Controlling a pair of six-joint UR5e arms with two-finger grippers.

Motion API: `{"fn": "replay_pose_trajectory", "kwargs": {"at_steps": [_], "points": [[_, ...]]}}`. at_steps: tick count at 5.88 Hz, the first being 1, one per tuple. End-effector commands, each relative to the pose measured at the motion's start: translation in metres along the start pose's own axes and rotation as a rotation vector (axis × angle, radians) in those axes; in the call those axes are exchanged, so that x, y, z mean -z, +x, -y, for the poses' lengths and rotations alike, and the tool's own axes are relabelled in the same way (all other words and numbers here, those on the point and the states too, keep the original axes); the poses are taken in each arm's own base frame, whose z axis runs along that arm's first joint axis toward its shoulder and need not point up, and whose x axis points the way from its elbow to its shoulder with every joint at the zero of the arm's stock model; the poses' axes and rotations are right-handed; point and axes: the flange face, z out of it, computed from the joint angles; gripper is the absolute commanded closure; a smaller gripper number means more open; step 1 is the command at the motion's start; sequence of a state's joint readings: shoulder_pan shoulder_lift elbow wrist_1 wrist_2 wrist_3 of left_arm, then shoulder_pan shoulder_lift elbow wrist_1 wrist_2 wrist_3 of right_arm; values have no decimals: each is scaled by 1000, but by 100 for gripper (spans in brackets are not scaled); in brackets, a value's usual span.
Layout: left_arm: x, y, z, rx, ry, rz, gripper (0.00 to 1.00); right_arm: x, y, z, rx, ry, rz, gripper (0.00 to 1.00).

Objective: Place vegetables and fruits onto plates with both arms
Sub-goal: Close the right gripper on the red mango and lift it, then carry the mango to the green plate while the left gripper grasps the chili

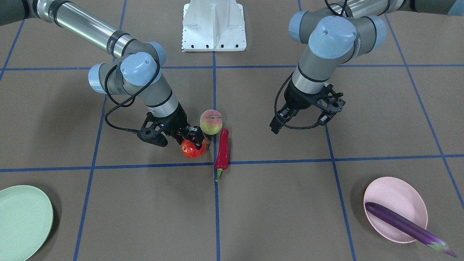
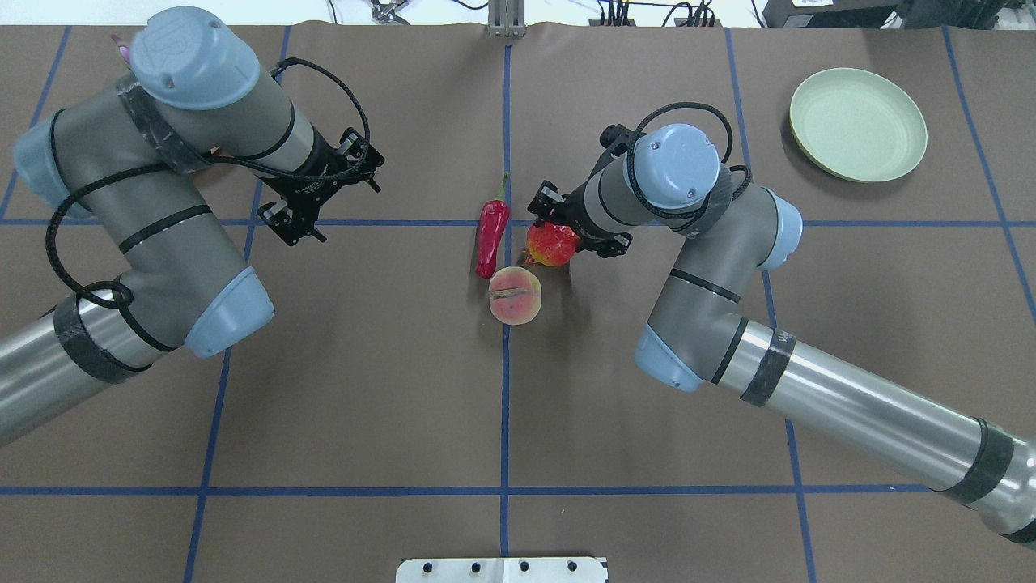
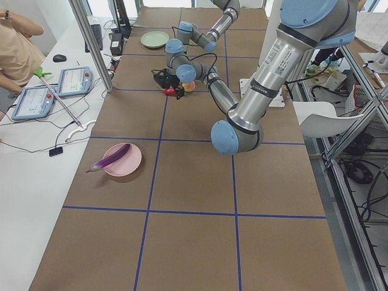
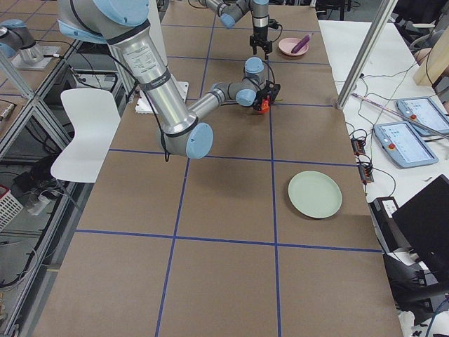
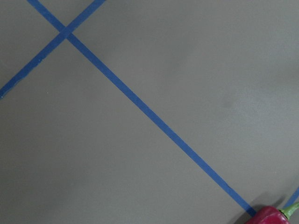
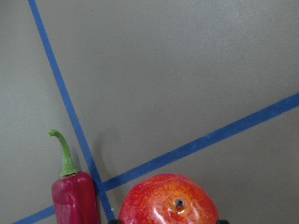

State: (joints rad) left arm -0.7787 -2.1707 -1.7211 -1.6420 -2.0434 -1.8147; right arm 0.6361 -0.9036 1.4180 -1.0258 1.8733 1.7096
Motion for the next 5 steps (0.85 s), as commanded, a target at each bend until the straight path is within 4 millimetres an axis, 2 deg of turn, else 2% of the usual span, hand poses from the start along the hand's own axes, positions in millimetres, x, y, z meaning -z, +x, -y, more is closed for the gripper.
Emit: {"fn": "replay_pose_trajectory", "kwargs": {"at_steps": [1,2,3,4,5], "points": [[-6,9,-24,-28,-23,0,0,38,-7,37,-22,-7,34,100],[-10,17,-46,-55,-44,-2,0,83,8,117,-6,-10,36,100],[-20,32,-66,-128,-14,-11,0,106,42,191,140,29,-41,100],[-44,51,-82,-343,-12,16,0,112,78,257,270,55,-172,100],[-62,96,-90,-520,-16,53,0,109,122,315,362,52,-259,100]]}}
